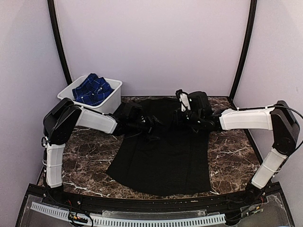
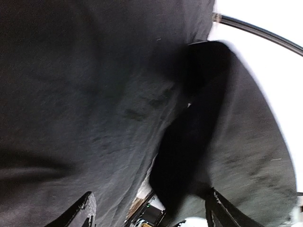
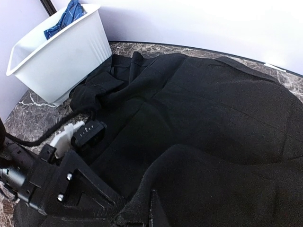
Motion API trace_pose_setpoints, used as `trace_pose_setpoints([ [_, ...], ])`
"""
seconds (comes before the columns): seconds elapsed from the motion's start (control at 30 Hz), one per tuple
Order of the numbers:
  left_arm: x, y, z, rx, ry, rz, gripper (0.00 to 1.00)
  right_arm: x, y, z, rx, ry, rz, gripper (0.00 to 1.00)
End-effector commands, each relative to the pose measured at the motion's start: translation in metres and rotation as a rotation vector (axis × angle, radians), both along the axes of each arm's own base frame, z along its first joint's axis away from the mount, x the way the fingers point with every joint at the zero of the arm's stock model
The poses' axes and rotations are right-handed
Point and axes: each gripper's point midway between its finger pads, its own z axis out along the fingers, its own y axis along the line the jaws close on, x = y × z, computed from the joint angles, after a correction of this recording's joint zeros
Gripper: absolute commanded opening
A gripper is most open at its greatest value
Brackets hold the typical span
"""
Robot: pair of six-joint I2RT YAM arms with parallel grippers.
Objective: Fold and stack the long sleeve shirts
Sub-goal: Pick up the sleeve from the center of the board, then pass from the right arm to the left
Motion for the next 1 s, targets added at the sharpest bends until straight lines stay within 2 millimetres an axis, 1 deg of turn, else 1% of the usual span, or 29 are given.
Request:
trace_pose_setpoints([
  [0.0, 0.019, -0.012, 0.046, -0.104, -0.084, 0.027, 0.75, -0.006, -0.001, 0.007, 0.028, -0.019, 0.006, 0.0],
  [0.07, 0.02, -0.013, 0.043, -0.113, -0.076, 0.032, 0.71, -0.007, -0.002, 0.006, 0.028, -0.016, 0.001, 0.0],
  [0.13, 0.021, -0.014, 0.046, -0.129, -0.085, 0.035, 0.68, -0.007, -0.003, 0.005, 0.03, -0.013, -0.004, 0.0],
  [0.23, 0.022, -0.015, 0.048, -0.132, -0.092, 0.033, 0.6, -0.008, -0.004, 0.003, 0.03, -0.007, -0.003, 0.0],
  [0.27, 0.021, -0.015, 0.048, -0.131, -0.091, 0.03, 0.56, -0.008, -0.004, 0.002, 0.029, -0.006, -0.004, 0.0],
  [0.3, 0.021, -0.015, 0.047, -0.131, -0.09, 0.029, 0.53, -0.008, -0.005, 0.001, 0.026, -0.004, -0.006, 0.0],
  [0.4, 0.02, -0.015, 0.047, -0.125, -0.092, 0.021, 0.36, -0.01, -0.007, -0.004, 0.014, 0.005, -0.01, 0.0],
  [0.43, 0.019, -0.015, 0.046, -0.121, -0.091, 0.019, 0.34, -0.01, -0.008, -0.006, 0.013, 0.009, -0.012, 0.0],
  [0.47, 0.019, -0.014, 0.047, -0.117, -0.096, 0.017, 0.28, -0.011, -0.008, -0.008, 0.012, 0.012, -0.01, 0.0],
  [0.5, 0.019, -0.014, 0.048, -0.115, -0.099, 0.015, 0.25, -0.013, -0.009, -0.01, 0.011, 0.017, -0.01, 0.0],
  [0.53, 0.018, -0.013, 0.049, -0.11, -0.104, 0.011, 0.19, -0.013, -0.01, -0.011, 0.008, 0.02, -0.014, 0.0],
  [0.57, 0.018, -0.013, 0.049, -0.104, -0.109, 0.012, 0.16, -0.014, -0.012, -0.014, 0.003, 0.024, -0.018, 0.0],
  [0.6, 0.018, -0.011, 0.051, -0.096, -0.117, 0.01, 0.09, -0.015, -0.013, -0.016, -0.001, 0.028, -0.02, 0.0],
  [0.67, 0.018, -0.008, 0.054, -0.083, -0.133, 0.008, 0.01, -0.017, -0.016, -0.02, -0.01, 0.035, -0.022, 0.0],
  [0.7, 0.018, -0.008, 0.057, -0.08, -0.149, 0.003, 0.0, -0.019, -0.017, -0.022, -0.014, 0.039, -0.023, 0.0],
  [0.73, 0.018, -0.006, 0.056, -0.066, -0.147, 0.0, 0.0, -0.02, -0.018, -0.025, -0.018, 0.044, -0.022, 0.0],
  [0.77, 0.019, -0.006, 0.06, -0.061, -0.171, -0.011, 0.0, -0.021, -0.019, -0.027, -0.024, 0.049, -0.02, 0.0],
  [0.8, 0.019, -0.003, 0.057, -0.037, -0.163, -0.014, 0.0, -0.023, -0.02, -0.031, -0.031, 0.057, -0.019, 0.0],
  [0.83, 0.02, -0.003, 0.065, -0.028, -0.2, -0.027, 0.0, -0.025, -0.022, -0.034, -0.04, 0.066, -0.021, 0.0],
  [0.87, 0.019, 0.0, 0.063, -0.002, -0.193, -0.033, 0.0, -0.026, -0.026, -0.037, -0.054, 0.074, -0.032, 0.02],
  [0.9, 0.022, 0.002, 0.073, 0.007, -0.238, -0.046, 0.0, -0.026, -0.03, -0.038, -0.069, 0.081, -0.047, 0.12],
  [0.93, 0.021, 0.005, 0.071, 0.036, -0.229, -0.053, 0.0, -0.026, -0.036, -0.039, -0.086, 0.087, -0.07, 0.23],
  [0.97, 0.024, 0.006, 0.083, 0.042, -0.282, -0.07, 0.0, -0.025, -0.043, -0.039, -0.104, 0.095, -0.094, 0.35],
])
